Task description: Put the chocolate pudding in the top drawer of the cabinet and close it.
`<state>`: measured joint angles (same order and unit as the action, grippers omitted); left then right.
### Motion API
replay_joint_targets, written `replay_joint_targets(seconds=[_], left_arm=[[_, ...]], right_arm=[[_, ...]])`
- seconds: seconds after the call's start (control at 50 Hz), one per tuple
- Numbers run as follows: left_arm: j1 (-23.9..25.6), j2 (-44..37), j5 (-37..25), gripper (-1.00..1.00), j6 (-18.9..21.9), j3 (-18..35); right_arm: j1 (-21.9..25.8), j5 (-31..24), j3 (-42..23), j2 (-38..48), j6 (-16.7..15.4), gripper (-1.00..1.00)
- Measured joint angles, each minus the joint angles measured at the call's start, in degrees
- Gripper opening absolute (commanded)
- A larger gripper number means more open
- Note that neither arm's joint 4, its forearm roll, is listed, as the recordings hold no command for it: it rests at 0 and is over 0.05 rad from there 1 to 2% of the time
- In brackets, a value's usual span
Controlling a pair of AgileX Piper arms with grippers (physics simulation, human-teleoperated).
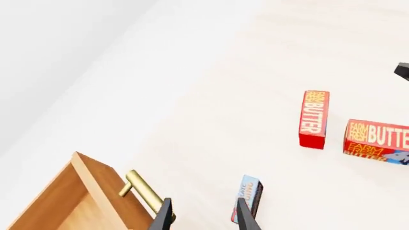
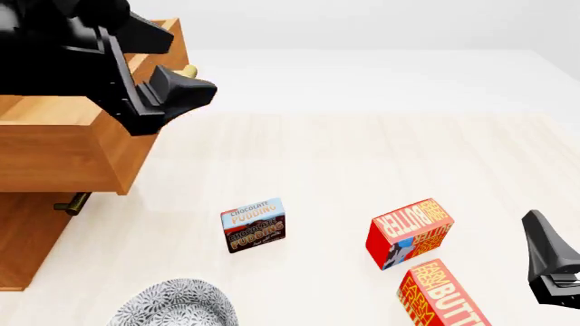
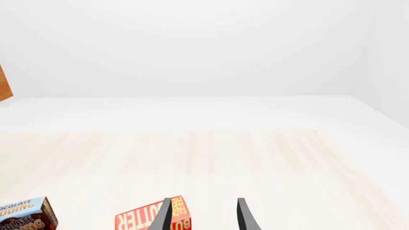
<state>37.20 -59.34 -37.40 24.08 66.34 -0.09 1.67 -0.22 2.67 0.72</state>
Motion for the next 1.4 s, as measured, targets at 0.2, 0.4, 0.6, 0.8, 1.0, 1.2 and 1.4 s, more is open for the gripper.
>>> replay_joint_targets(seconds=[0.2, 0.4, 0.6, 0.8, 1.0, 1.2, 1.4], left_arm=[[2.51, -2.15, 2.51, 1.0, 0.16, -2.09], [3.97, -3.89, 4.81, 1.0, 0.35, -4.41], [4.49, -5.26, 7.47, 1.0, 0.85, -7.24], [4.11, -6.74, 10.21, 1.0, 1.75, -10.07], [3.03, -8.83, 13.15, 1.0, 3.06, -12.87], [2.29, -12.15, 15.89, 1.0, 2.51, -14.24], [2.53, -14.95, 17.8, 1.0, 1.12, -14.67]], right_arm=[[0.0, 0.0, 0.0, 0.0, 0.0, 1.0], [0.0, 0.0, 0.0, 0.0, 0.0, 1.0], [0.0, 0.0, 0.0, 0.0, 0.0, 1.0], [0.0, 0.0, 0.0, 0.0, 0.0, 1.0], [0.0, 0.0, 0.0, 0.0, 0.0, 1.0], [0.0, 0.0, 0.0, 0.0, 0.0, 1.0], [0.0, 0.0, 0.0, 0.0, 0.0, 1.0]])
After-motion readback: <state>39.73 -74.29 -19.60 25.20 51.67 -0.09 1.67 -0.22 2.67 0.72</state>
